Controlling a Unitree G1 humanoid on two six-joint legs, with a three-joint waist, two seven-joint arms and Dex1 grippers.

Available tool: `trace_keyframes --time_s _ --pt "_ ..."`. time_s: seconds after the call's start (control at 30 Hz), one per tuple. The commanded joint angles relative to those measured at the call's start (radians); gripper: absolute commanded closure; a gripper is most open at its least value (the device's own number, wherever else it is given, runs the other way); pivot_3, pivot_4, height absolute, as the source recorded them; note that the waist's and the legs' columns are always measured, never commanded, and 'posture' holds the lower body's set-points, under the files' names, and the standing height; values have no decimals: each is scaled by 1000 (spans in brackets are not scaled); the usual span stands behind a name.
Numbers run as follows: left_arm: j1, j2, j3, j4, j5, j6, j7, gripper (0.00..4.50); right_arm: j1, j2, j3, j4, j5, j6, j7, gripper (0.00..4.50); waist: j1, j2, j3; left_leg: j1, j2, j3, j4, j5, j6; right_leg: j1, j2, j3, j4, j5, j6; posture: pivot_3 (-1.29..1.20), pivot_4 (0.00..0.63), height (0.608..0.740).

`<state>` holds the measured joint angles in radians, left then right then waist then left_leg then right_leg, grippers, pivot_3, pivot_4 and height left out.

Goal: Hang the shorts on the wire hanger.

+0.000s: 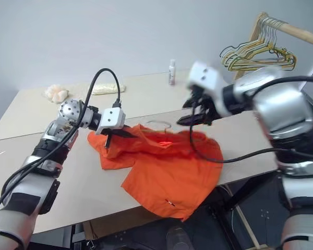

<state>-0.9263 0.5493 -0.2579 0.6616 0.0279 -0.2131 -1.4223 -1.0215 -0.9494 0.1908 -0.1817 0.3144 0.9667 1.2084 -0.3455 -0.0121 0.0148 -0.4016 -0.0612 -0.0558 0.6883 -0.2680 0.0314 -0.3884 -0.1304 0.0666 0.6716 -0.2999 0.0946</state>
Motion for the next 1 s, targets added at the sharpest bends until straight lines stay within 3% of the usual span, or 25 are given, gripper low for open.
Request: trace_keyframes --time_s 0.03,0.17,0.37,0.6,0.83,1.0 --pt "-14 10 26 -42 -25 9 10 4500 120 -99 -111 -90 53 3 26 94 3 -1 0 1 0 0 0 0 0 1 0 0 -1 0 0 -307 0 740" --pt "-23 8 28 -37 -22 16 18 4500 297 -190 -108 -150 27 -48 12 94 2 0 0 0 0 1 0 0 1 2 0 0 -7 0 0 -302 0 740" --pt "-25 12 30 -44 -21 23 21 4500 424 -191 -112 -193 1 -79 -56 94 -2 2 -1 2 2 3 0 0 1 2 1 1 -6 0 0 -287 0 740" --pt "-26 20 33 -45 -23 29 23 4500 480 -80 6 -183 -87 -101 -199 94 3 1 -2 2 2 3 0 0 1 3 1 1 -6 0 0 -283 0 740" --pt "-40 17 34 -34 -23 28 25 4500 406 44 119 -63 -166 -125 -246 94 3 1 -2 2 1 3 0 0 0 2 1 2 -6 0 0 -280 0 740" --pt "-37 17 35 -35 -24 27 27 4500 353 110 150 41 -194 -168 -243 1665 3 1 -1 2 1 2 0 0 0 2 1 1 -6 0 0 -278 0 740"
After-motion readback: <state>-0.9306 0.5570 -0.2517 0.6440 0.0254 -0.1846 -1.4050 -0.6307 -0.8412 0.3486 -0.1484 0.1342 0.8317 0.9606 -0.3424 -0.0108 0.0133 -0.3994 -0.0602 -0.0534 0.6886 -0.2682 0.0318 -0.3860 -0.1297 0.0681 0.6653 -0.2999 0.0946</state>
